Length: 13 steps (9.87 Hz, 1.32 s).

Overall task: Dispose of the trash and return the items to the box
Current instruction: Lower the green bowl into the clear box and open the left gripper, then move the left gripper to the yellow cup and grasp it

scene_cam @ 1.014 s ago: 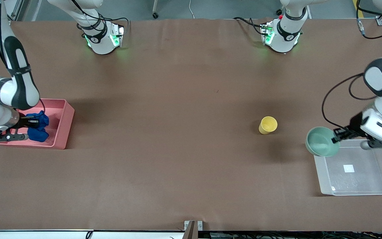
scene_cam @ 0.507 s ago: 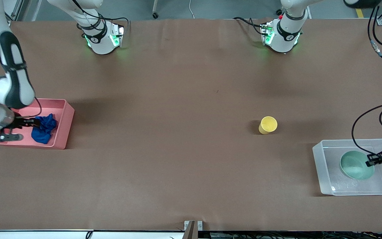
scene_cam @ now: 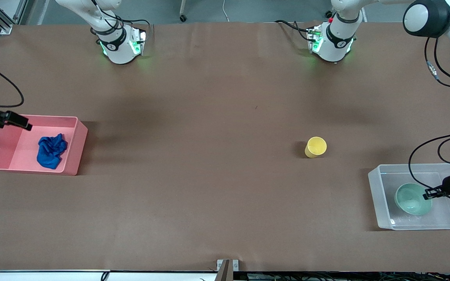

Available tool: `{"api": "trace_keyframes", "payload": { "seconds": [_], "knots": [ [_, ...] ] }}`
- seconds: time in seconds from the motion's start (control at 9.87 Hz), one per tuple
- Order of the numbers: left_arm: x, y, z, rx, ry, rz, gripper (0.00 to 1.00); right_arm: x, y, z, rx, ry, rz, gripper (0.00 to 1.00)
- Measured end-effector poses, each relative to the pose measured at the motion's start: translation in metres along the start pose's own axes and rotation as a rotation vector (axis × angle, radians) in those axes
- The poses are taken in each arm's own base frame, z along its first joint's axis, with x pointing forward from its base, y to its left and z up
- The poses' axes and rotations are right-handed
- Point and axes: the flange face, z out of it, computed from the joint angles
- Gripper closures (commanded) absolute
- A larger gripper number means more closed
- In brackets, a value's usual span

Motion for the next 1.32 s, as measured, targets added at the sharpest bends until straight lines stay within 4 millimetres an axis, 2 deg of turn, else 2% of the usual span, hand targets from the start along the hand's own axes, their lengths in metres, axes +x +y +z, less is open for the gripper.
{"api": "trace_keyframes", "payload": {
  "seconds": [0.1, 0.2, 0.41, 0.51, 0.61, 0.81, 1.01, 1.11, 1.22, 1.32],
  "knots": [
    [0.000, 0.001, 0.000, -0.001, 0.001, -0.001, 0.72, -0.004, -0.017, -0.030, 0.000, 0.004, -0.001, 0.00],
    [0.001, 0.002, -0.002, -0.002, 0.004, -0.004, 0.58, -0.008, -0.021, -0.064, 0.000, 0.015, -0.005, 0.00],
    [0.002, 0.006, -0.003, -0.007, 0.006, -0.004, 0.24, -0.021, -0.019, -0.121, -0.001, 0.034, -0.002, 0.00],
    [0.004, 0.008, -0.008, -0.008, 0.014, -0.001, 0.18, -0.025, -0.017, -0.141, -0.002, 0.057, 0.001, 0.00],
    [0.008, 0.011, -0.023, -0.006, 0.030, 0.004, 0.18, -0.027, -0.016, -0.150, -0.005, 0.068, 0.005, 0.00],
    [0.013, 0.032, -0.080, -0.010, 0.022, 0.035, 0.17, -0.023, -0.016, -0.140, -0.006, 0.042, 0.006, 0.00],
    [0.011, 0.084, -0.143, -0.015, 0.004, 0.104, 0.17, -0.021, -0.022, -0.133, -0.007, 0.015, -0.005, 0.00],
    [0.003, 0.114, -0.165, -0.016, -0.004, 0.137, 0.17, -0.021, -0.024, -0.133, -0.008, 0.013, -0.009, 0.00],
    [-0.013, 0.146, -0.177, -0.016, -0.023, 0.159, 0.17, -0.021, -0.026, -0.133, -0.009, 0.013, -0.012, 0.00],
    [-0.035, 0.175, -0.180, -0.015, -0.052, 0.173, 0.17, -0.021, -0.027, -0.133, -0.011, 0.013, -0.020, 0.00]
  ]
}}
